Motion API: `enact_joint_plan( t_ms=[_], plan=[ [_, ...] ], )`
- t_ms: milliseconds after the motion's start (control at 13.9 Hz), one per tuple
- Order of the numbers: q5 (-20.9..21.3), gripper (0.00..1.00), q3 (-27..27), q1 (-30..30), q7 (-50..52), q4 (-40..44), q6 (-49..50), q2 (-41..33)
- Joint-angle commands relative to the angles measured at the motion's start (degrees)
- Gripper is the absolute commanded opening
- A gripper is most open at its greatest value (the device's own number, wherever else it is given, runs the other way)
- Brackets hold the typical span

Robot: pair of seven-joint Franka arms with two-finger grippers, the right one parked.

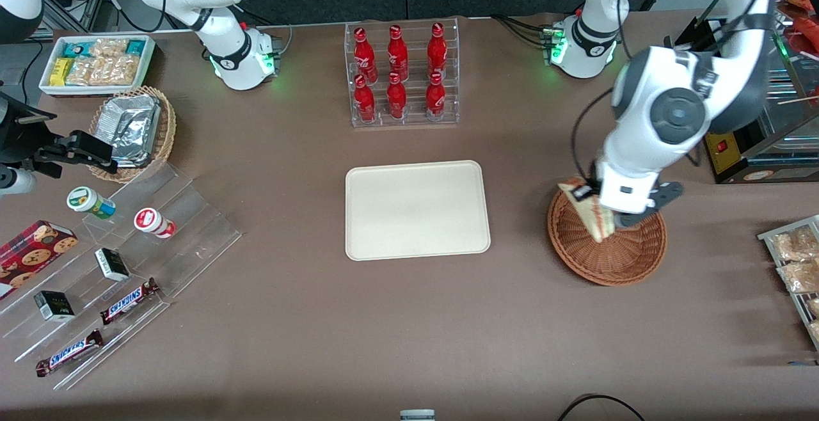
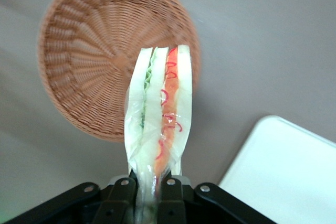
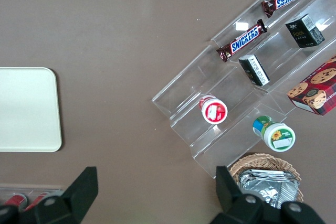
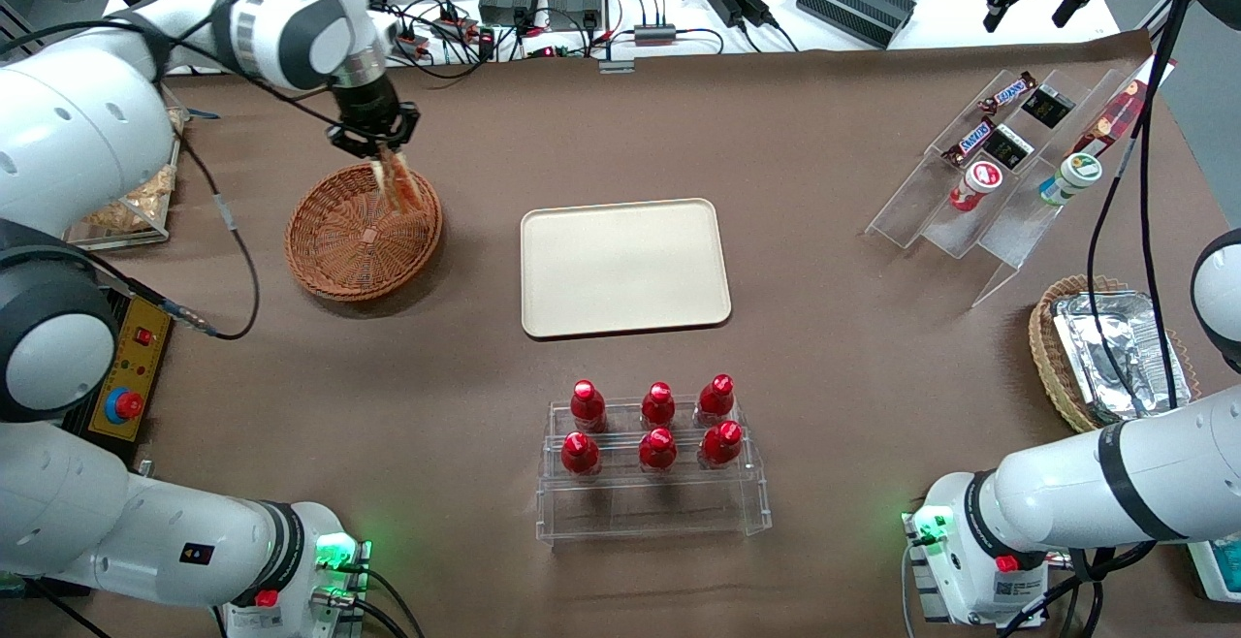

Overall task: Place sandwich from basket to tray
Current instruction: 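Carry the sandwich with the left gripper over the cream tray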

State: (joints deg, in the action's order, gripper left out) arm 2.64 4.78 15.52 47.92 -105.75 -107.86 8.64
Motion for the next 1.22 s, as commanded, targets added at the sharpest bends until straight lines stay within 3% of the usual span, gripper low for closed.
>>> enact_joint_plan(
  t_ms=[0,648,1152],
  plan=[
    [0.26,0.07,-0.47,5.81,1.2,5.97,1.78,4.0],
    [-0.88,0.07,-0.47,22.17,3.58,22.68,1.25,23.16],
    [-1.24,0.07,-0.47,28.16,6.22,23.75,-7.88,29.59]
  ],
)
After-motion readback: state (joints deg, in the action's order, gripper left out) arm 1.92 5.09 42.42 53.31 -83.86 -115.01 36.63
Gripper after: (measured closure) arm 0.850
